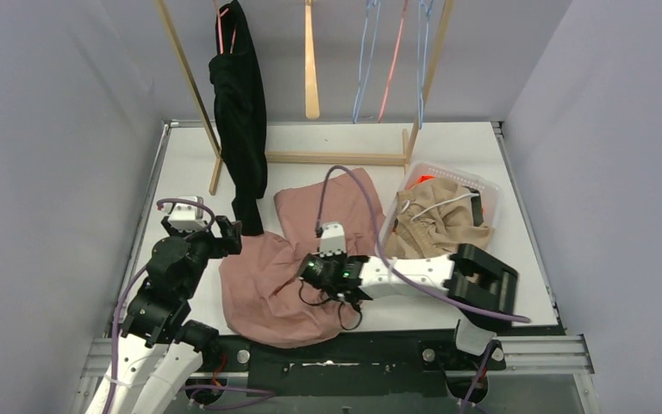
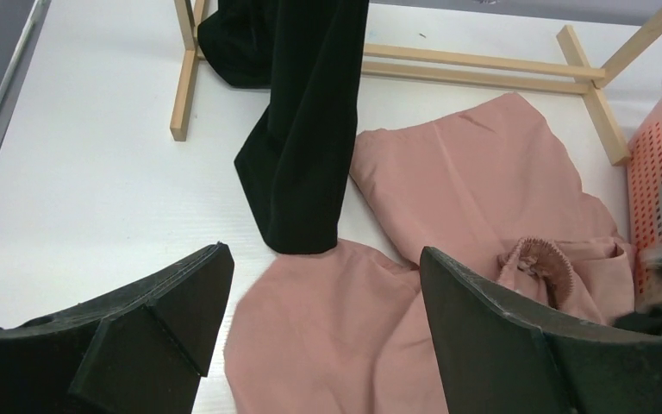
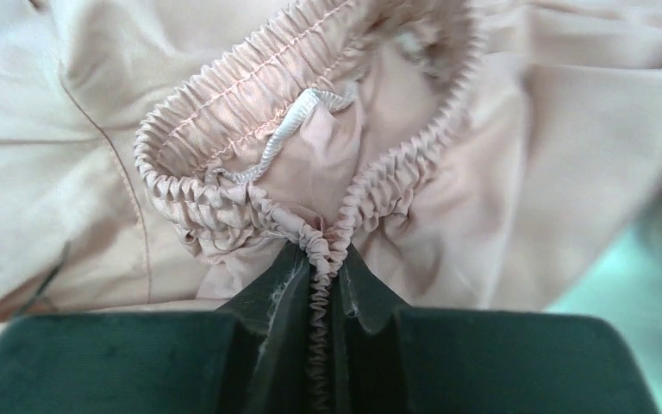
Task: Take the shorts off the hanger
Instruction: Pick up the shorts at the center of the board.
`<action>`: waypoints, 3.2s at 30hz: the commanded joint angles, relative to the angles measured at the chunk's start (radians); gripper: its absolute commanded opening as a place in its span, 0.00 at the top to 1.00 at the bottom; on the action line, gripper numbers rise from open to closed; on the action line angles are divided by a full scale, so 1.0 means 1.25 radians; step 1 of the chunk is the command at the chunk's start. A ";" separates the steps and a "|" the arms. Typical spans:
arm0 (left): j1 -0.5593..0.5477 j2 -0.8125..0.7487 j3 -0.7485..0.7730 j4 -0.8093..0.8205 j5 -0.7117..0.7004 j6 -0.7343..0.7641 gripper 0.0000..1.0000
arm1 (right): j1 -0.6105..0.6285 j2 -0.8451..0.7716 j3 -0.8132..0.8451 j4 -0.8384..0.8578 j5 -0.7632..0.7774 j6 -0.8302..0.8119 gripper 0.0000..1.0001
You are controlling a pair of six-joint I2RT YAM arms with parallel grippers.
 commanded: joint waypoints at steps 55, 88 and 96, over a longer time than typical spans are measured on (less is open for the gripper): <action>-0.007 -0.015 -0.019 0.063 -0.005 0.021 0.20 | -0.112 0.070 0.062 -0.020 -0.035 0.027 0.02; -0.010 -0.020 -0.051 0.119 -0.055 -0.006 0.20 | 0.015 -0.535 -0.157 0.296 0.117 -0.198 1.00; -0.009 -0.020 -0.056 0.120 -0.056 -0.002 0.20 | 0.015 -0.732 -0.147 0.269 0.197 -0.297 1.00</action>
